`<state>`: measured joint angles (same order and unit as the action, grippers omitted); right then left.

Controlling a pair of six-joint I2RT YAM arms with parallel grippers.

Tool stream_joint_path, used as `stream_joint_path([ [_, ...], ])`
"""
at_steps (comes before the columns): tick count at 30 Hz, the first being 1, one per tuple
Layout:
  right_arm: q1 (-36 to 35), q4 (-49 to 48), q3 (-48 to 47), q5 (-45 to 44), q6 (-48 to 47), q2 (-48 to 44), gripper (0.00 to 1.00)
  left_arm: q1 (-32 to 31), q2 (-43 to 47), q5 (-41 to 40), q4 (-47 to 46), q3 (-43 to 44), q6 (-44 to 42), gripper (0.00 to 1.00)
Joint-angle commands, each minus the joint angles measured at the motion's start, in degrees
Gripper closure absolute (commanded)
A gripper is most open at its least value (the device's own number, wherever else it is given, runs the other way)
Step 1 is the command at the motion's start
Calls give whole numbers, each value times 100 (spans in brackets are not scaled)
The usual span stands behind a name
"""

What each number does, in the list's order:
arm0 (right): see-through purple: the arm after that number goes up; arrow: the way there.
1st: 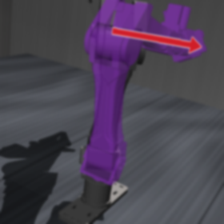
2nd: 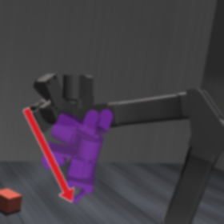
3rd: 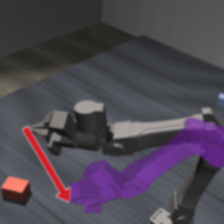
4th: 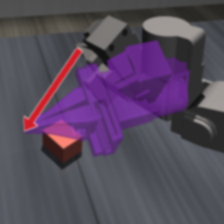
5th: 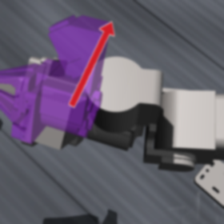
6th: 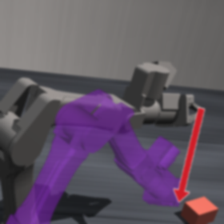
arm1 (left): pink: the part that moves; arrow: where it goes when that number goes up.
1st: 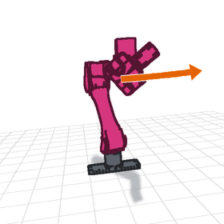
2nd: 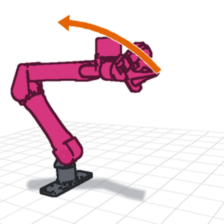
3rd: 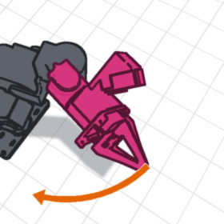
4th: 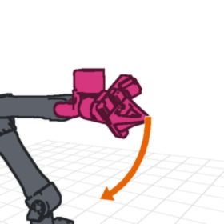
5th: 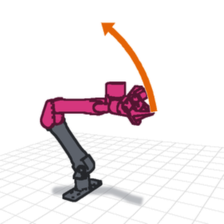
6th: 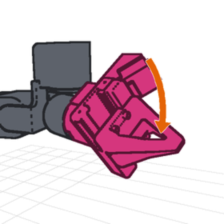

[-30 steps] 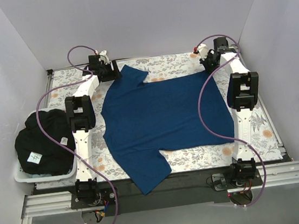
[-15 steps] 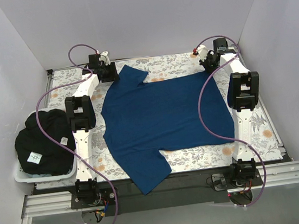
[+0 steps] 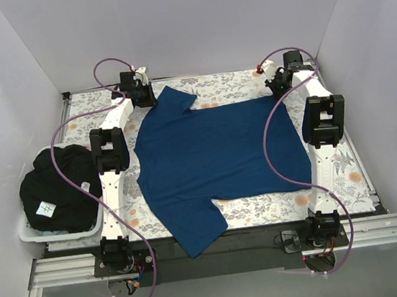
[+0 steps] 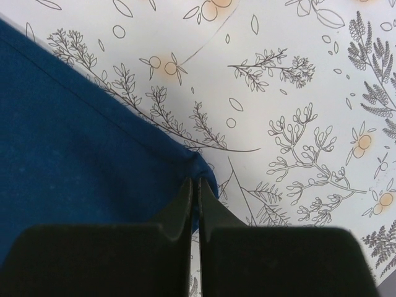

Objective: Fold and stack the t-shirts
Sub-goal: Fold the tshirt

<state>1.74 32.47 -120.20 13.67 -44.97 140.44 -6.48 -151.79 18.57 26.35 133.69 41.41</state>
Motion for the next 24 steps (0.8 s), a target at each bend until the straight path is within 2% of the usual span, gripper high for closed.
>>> stream_joint_path([
  [1, 28, 462, 14, 39, 155, -245, 99, -37, -167, 297, 72, 157, -1, 89],
  [5, 46, 471, -3, 74, 208, -359, 99, -37, -123, 305, -217, 175, -1, 100],
  [13, 195, 462, -117, 215, 392, -649, 99, -29, 455, 648, -911, -18, 8, 100],
  [24, 231, 471, 145, 320, 199, -1150, 99, 164, 1572, 1298, -1642, -1414, -106, 100],
])
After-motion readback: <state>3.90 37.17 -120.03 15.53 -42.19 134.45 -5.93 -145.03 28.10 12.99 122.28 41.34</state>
